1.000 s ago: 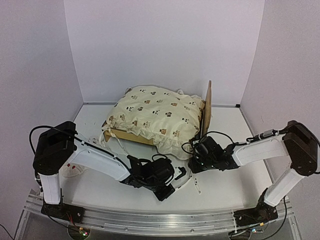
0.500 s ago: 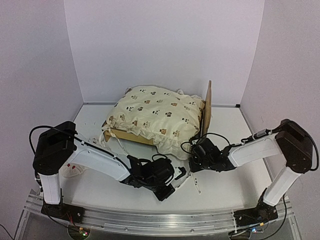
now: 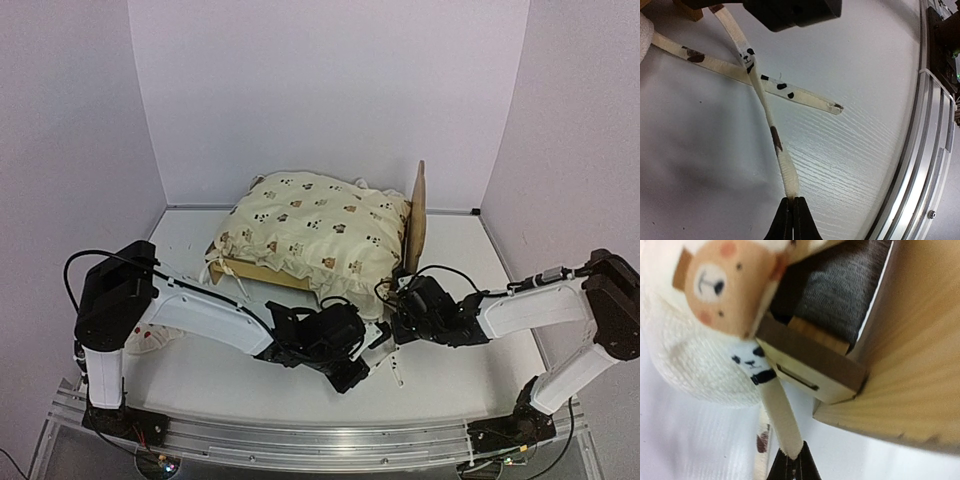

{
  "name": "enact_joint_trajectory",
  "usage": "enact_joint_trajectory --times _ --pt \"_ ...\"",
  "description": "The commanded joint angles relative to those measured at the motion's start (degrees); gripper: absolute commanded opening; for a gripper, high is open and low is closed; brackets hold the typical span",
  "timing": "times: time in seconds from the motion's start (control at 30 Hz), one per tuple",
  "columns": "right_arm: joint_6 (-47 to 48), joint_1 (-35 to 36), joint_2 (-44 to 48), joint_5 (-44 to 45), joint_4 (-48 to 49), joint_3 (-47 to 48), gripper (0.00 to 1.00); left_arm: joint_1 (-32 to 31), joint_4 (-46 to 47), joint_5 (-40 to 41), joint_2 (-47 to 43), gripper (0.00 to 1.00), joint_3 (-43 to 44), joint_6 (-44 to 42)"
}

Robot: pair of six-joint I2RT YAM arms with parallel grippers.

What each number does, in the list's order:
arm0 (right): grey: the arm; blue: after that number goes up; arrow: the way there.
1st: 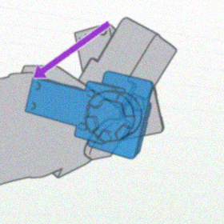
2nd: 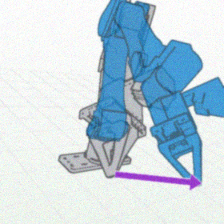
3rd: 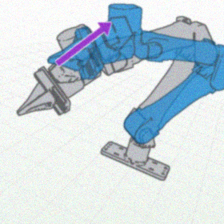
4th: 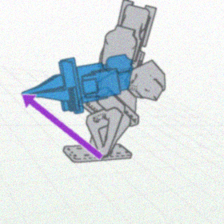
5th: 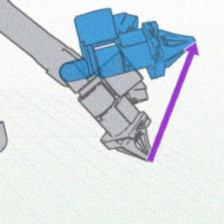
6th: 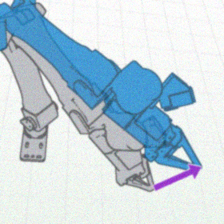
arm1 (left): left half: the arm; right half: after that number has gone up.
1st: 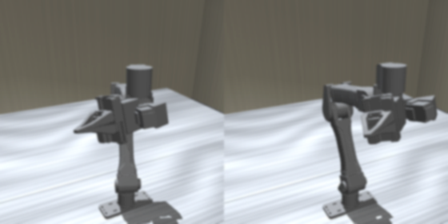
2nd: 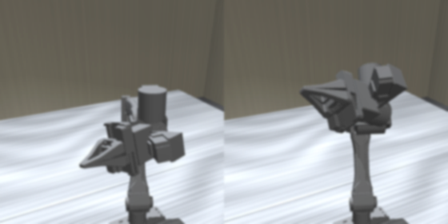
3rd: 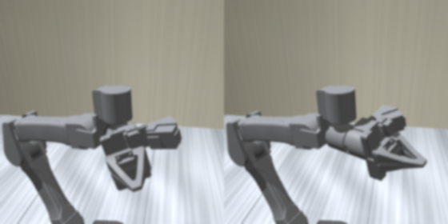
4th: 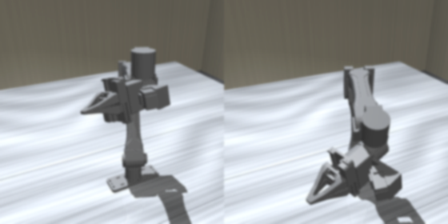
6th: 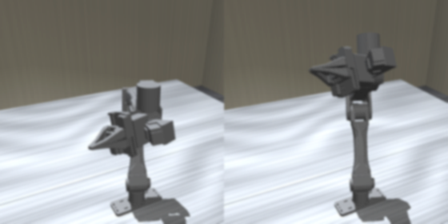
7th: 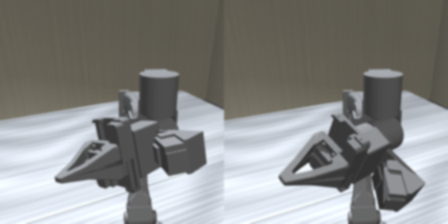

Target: Set up the pet bed

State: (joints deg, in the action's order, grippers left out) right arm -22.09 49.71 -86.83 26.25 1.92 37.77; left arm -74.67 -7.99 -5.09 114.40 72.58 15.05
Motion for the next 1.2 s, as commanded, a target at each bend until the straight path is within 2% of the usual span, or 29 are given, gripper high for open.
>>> enact_joint_trajectory --times 0.0,0.17,0.33,0.4,0.5,0.7,0.93,1.17 --pt "-1.4 -0.3 -0.6 3.7 -1.9 -1.3 0.00 0.1 -2.7 4.1 2.1 0.02 3.3 0.2" --pt "-2.2 -0.2 -2.0 3.6 -3.2 -0.9 0.00 0.2 -4.9 10.1 3.7 0.03 4.7 0.9" --pt "-2.9 -0.3 -1.3 2.3 -5.2 -0.5 0.08 0.1 -5.8 11.1 4.2 0.09 4.9 0.9" --pt "-3.3 -0.3 -0.5 1.1 -6.2 -0.3 0.12 0.0 -5.9 10.8 3.8 0.15 4.9 0.5" --pt "-4.1 -0.3 1.6 -0.9 -7.9 -0.1 0.23 -0.6 -6.5 11.1 2.7 0.29 5.0 -0.7" --pt "-5.2 -0.3 7.2 -3.4 -10.7 -1.0 0.36 -1.4 -8.5 11.0 0.2 0.51 6.1 -3.1" --pt "-6.5 -0.3 17.7 -6.7 -16.5 -4.6 0.58 -1.5 -11.1 12.1 -2.5 0.53 8.0 -4.4" --pt "-8.7 -0.2 27.6 -7.3 -21.2 -8.2 0.66 -3.7 -10.5 8.4 -2.7 0.55 11.2 -9.4"
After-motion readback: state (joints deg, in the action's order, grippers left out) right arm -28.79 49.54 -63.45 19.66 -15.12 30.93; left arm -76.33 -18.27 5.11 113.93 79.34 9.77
